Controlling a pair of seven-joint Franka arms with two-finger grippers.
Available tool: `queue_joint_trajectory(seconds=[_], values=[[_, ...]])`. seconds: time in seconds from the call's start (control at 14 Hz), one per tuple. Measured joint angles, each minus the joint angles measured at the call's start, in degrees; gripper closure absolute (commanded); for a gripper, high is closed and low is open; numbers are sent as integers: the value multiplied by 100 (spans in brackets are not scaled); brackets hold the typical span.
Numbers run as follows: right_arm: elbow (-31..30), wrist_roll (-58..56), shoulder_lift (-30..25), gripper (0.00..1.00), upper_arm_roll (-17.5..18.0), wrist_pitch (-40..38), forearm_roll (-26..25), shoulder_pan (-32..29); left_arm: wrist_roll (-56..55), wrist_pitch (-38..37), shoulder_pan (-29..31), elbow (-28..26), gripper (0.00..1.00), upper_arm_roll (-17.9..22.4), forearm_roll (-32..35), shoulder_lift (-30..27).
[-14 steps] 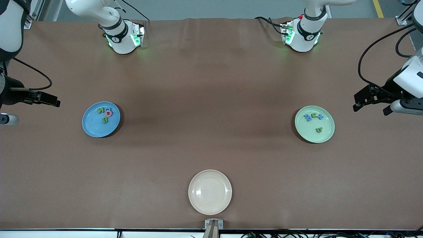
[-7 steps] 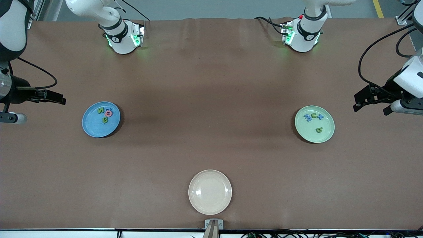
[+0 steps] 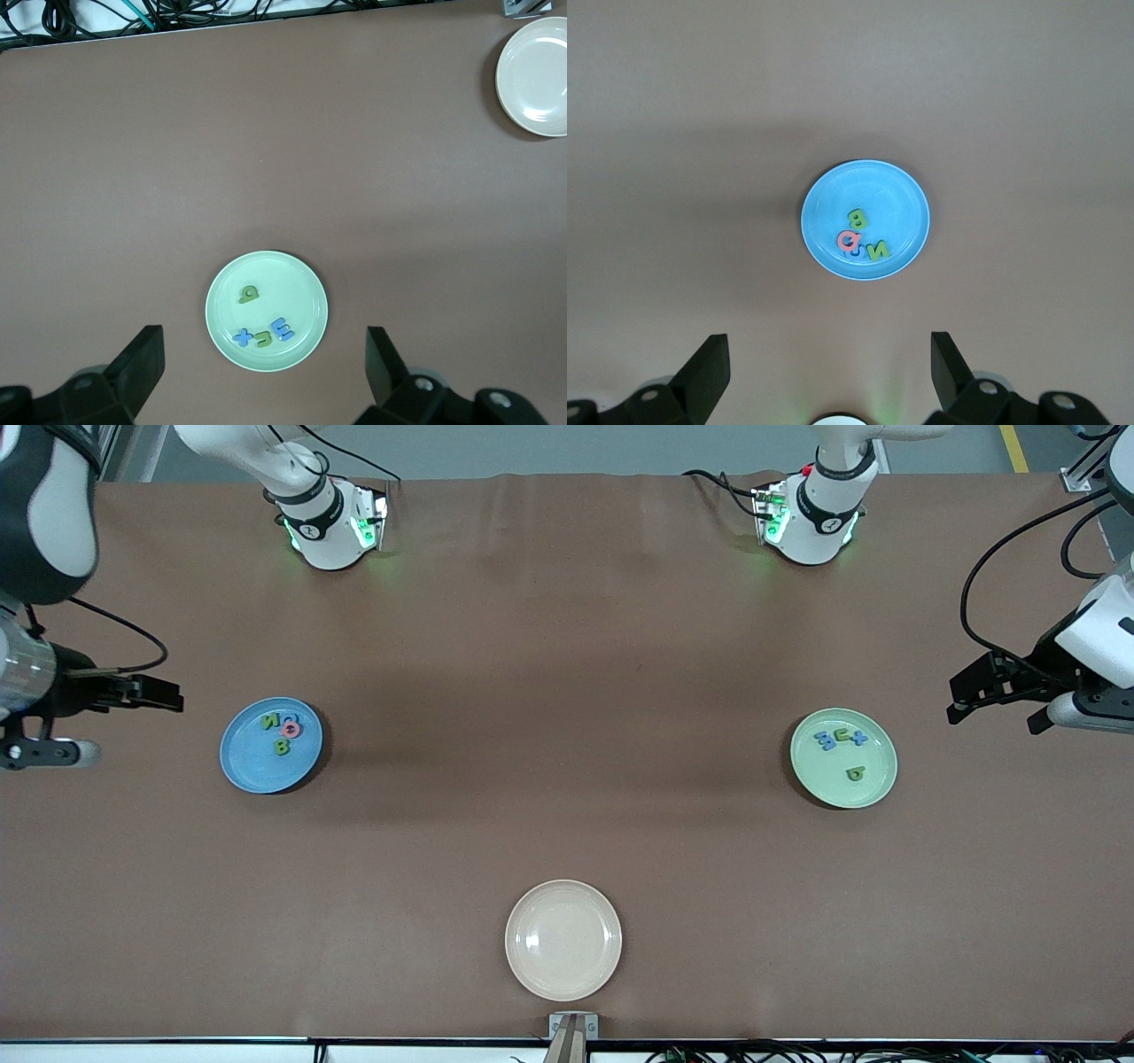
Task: Sort uppercase to blue plate, lowercase to green plate
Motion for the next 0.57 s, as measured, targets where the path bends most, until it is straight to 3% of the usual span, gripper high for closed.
queue_joint_trajectory(seconds=[0.57], values=[[-558,-13,-1003,0,690,-23,-12,-755,0,-5,17,-1,0,0,0,0]])
